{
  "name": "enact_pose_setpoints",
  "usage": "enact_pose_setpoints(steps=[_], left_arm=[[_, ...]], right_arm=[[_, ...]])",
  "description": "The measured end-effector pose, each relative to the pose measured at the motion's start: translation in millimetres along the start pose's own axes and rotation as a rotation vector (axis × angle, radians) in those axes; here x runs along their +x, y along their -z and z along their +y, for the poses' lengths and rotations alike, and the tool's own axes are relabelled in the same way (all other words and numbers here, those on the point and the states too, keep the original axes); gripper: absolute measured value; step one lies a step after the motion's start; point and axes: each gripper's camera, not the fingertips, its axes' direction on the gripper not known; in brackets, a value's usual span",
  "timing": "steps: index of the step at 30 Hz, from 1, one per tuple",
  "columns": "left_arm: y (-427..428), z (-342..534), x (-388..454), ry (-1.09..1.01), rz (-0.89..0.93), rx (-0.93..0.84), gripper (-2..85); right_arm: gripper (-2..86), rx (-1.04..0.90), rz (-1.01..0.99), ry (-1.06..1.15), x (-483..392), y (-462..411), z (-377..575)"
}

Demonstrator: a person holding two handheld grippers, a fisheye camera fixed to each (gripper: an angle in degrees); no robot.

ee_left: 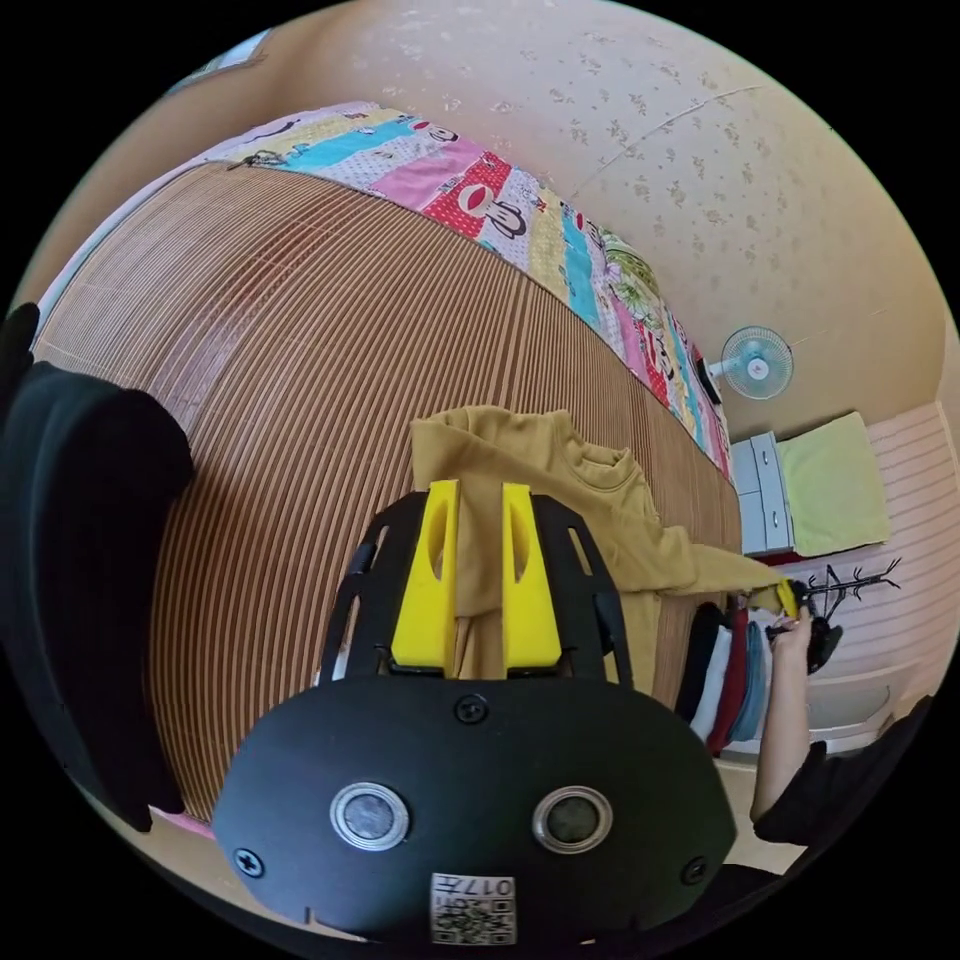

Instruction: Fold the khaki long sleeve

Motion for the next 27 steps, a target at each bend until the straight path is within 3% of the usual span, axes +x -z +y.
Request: enact_pose_setpoints(steps=[3,7,9,11,12,14,15,19,23,27], left_arm=[[10.4,7.4,-4.7,-0.022,0.053,0.005,7.3],[18.4,24.4,-14.5,-0.028,0.189,0.019,8.1],[17.0,32.7,-22.4,-0.01,0.289,0.018,9.0],[13.9,44.2,-34.6,0.028,0.366,0.029,10.5],[13.5,46.9,-37.6,0.039,0.366,0.033,10.8],[14.9,53.8,-47.7,0.067,0.361,0.055,11.7],[15.5,54.5,-49.4,0.064,0.362,0.061,11.9],[5.1,48.1,-51.6,-0.01,0.31,0.022,12.0],[-21.7,29.7,-44.1,-0.07,0.242,-0.028,12.0],[-42.5,6.4,-30.3,-0.15,0.211,-0.033,11.6]], right_arm=[[3.0,0.065,-0.156,0.3,-110.1,25.7,5.6],[2.9,-0.156,-0.521,0.498,-202.7,-13.5,65.2],[2.8,-0.428,-0.701,0.556,-245.9,-76.3,140.4],[2.7,-0.666,-0.724,0.621,-271.3,-131.5,220.3],[2.7,-0.893,-0.709,0.644,-283.3,-168.1,273.3],[2.6,-1.121,-0.781,0.636,-289.7,-192.3,329.1],[2.6,-1.142,-0.835,0.612,-289.3,-187.5,344.4],[2.8,-1.123,-0.726,0.672,-283.3,-162.3,347.9],[3.3,-1.01,-0.421,0.724,-250.4,-146.5,304.9],[5.3,-0.827,-0.162,0.556,-205.6,-150.7,235.7]])
